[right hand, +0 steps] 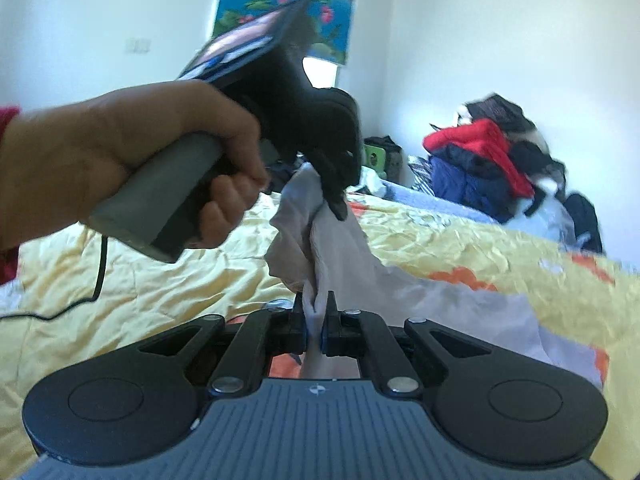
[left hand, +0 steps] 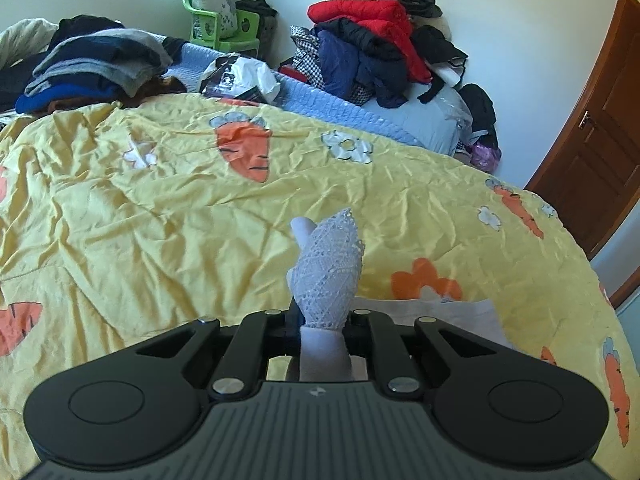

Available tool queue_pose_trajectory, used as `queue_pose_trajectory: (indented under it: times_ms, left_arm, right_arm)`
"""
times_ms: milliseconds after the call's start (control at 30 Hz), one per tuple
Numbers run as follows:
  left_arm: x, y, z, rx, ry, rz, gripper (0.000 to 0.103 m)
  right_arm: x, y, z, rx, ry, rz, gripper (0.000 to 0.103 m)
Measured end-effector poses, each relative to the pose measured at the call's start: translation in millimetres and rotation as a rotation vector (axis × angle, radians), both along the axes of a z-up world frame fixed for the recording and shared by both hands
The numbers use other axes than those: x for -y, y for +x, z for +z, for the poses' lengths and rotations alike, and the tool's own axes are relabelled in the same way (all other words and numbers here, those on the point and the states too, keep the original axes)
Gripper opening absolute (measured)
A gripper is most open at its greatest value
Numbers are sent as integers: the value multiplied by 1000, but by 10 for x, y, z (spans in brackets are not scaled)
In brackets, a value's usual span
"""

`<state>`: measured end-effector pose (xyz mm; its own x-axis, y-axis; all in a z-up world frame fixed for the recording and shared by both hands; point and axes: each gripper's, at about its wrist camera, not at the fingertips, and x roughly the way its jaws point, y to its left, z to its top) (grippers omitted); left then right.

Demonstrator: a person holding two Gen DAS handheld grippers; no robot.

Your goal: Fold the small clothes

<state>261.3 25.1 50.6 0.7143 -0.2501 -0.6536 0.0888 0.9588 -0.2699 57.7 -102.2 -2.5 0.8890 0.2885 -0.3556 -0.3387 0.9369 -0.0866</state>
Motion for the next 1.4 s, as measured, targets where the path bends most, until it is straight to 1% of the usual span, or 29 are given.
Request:
queue_pose_trajectory:
  times_ms: [300, 500, 567, 833, 967, 1100, 1200, 1233, 1267, 1300, 1333, 1367, 1400]
  left_arm:
    - [543, -45, 111, 30, 29, -62, 11]
    - [973, -52, 90, 44, 69, -114, 11]
    - [1122, -41, 59, 44, 81, -130, 11]
    - [1614, 42, -143, 24, 122, -178, 11]
    - [1805, 76, -275, 5, 132, -192, 11]
    - [2019, 73, -382, 8, 169, -227, 12]
    - [2117, 105, -435, -11, 176, -242, 13]
    - [2141, 112, -441, -12, 184, -239, 18]
    - [2161, 118, -445, -10, 192, -236, 27]
    - [2171, 118, -441, -3, 202, -230, 33]
    - [2170, 110, -427, 11, 213, -218, 50]
    - [2159, 93, -404, 35, 225, -201, 70]
    - [2151, 75, -374, 63, 234, -187, 78]
  right_arm:
    - [597, -30, 30, -45, 170, -84, 5]
    - [885, -47, -7, -64, 222, -139, 5]
    - [977, -48, -28, -69, 232, -157, 5]
    - [1420, 8, -192, -140, 365, -220, 5]
    - [1621, 56, -306, -185, 444, -249, 6]
    - [1807, 99, -410, -229, 528, -274, 6]
    - [1923, 101, -519, -268, 598, -289, 6]
    - [1964, 115, -556, -284, 624, -289, 6]
    - [2002, 127, -593, -298, 652, -289, 6]
    - [2043, 136, -637, -312, 683, -292, 6]
    - [2068, 152, -664, -323, 701, -293, 6]
    - [2091, 164, -693, -333, 720, -294, 6]
    - [2117, 170, -727, -341, 745, -297, 6]
